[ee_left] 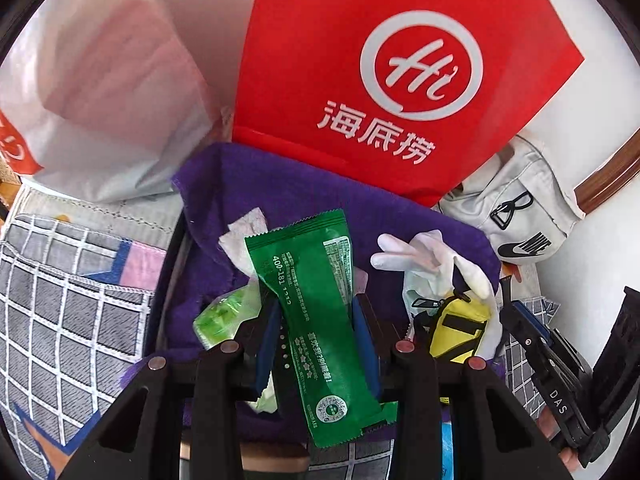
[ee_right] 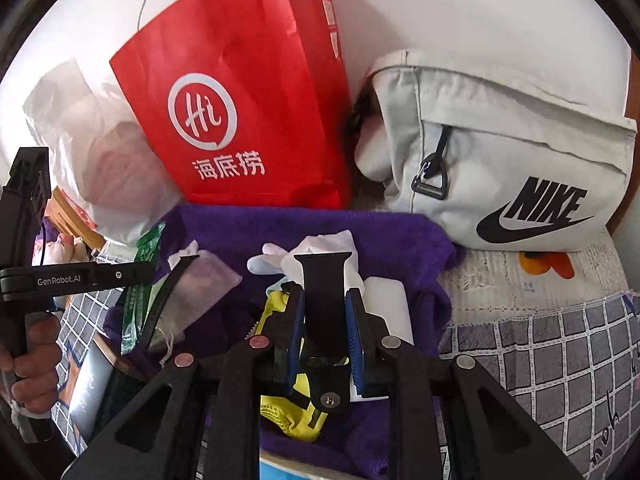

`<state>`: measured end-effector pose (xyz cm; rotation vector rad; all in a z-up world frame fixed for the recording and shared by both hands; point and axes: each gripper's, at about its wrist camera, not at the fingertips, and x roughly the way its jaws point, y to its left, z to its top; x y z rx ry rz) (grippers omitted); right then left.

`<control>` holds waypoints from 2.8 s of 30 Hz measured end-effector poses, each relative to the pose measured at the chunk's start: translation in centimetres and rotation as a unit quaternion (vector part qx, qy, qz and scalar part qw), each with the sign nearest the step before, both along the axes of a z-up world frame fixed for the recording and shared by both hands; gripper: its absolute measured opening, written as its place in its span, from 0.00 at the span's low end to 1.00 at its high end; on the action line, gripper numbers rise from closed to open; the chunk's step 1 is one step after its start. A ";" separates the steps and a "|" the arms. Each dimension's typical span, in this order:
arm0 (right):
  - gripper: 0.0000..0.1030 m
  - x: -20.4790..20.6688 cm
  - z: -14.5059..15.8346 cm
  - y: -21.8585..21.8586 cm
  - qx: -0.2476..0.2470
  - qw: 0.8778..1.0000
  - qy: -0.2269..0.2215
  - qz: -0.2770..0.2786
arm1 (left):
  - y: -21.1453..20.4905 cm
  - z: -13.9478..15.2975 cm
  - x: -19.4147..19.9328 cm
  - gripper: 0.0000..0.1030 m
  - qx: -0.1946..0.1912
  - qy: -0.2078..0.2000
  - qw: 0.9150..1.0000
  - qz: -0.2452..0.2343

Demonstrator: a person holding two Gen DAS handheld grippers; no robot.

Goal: Organize soft objects

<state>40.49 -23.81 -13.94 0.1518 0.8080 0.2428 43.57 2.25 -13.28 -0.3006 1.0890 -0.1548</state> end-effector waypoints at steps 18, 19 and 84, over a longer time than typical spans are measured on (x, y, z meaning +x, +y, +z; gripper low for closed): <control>0.20 1.2 -1.7 -0.2 0.012 1.000 0.025 0.002 | -0.9 -2.3 1.1 0.38 0.001 0.028 0.999 -0.020; 0.20 1.2 -1.6 -0.3 0.014 1.000 0.025 0.002 | -0.9 -2.3 1.1 0.39 0.000 0.027 0.999 -0.021; 0.99 -40.6 10.4 3.0 -0.067 0.992 -0.079 -0.070 | -2.7 11.6 -42.1 0.83 0.121 -0.155 0.980 0.008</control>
